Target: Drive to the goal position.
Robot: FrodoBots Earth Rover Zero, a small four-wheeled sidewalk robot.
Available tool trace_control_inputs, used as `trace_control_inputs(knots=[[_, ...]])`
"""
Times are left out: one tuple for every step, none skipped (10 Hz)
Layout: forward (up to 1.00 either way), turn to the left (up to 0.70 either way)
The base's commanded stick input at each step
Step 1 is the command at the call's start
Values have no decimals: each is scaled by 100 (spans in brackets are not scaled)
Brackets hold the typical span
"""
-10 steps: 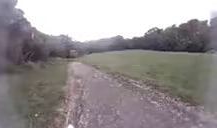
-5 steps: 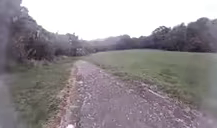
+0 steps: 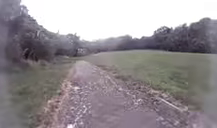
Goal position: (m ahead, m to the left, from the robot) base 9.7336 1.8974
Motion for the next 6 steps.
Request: trace_control_inputs(knots=[[85, 1], [85, 0], [85, 0], [85, 0], [85, 0], [85, 24]])
